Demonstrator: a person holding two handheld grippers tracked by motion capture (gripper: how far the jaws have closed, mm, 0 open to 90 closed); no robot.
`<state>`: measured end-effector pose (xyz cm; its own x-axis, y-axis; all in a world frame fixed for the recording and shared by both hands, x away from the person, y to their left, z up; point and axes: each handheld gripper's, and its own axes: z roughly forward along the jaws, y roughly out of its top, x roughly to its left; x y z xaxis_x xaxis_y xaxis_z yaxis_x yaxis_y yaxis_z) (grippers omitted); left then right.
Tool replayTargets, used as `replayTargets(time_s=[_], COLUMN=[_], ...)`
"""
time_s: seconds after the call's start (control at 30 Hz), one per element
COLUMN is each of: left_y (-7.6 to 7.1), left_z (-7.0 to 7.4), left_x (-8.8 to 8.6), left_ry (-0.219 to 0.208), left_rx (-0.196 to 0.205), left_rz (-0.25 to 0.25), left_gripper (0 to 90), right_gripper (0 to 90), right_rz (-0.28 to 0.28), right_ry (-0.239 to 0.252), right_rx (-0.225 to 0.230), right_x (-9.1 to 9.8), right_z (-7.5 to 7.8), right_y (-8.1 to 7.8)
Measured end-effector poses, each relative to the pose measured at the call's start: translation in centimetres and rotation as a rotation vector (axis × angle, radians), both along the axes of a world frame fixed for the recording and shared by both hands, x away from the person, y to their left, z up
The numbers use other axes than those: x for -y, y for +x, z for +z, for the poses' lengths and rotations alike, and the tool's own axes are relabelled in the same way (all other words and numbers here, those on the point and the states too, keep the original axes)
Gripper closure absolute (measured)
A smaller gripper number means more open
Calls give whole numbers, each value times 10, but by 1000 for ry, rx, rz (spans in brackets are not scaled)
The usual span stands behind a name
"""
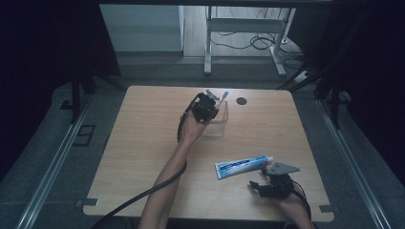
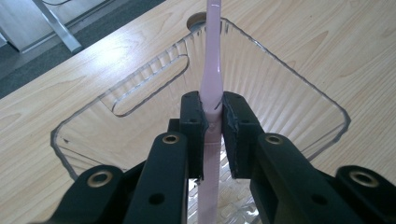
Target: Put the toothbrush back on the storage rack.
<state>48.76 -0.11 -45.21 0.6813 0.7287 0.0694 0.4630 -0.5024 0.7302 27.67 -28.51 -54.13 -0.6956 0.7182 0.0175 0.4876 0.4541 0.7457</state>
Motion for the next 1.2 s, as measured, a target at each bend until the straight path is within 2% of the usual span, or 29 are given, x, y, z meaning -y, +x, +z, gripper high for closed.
replayTargets(time_s=[0.43,0.67,1.07,1.2], left_y=[-1,0,1,1], left_z=[-3,-5,-6,-6], left_x=[6,8,7,7], left_ry=[62,81,89,78], left_rx=[5,-15,-41,-43], left_rz=[-5,-4,5,6], left_gripper=[790,789,776,716], right_gripper=[276,276,276,276], right_rz=[0,0,-1,-1], right_ry=[0,0,0,0], right_rx=[1,0,0,0], right_x=[0,0,0,0], right_z=[0,0,0,0], right_y=[0,0,0,0])
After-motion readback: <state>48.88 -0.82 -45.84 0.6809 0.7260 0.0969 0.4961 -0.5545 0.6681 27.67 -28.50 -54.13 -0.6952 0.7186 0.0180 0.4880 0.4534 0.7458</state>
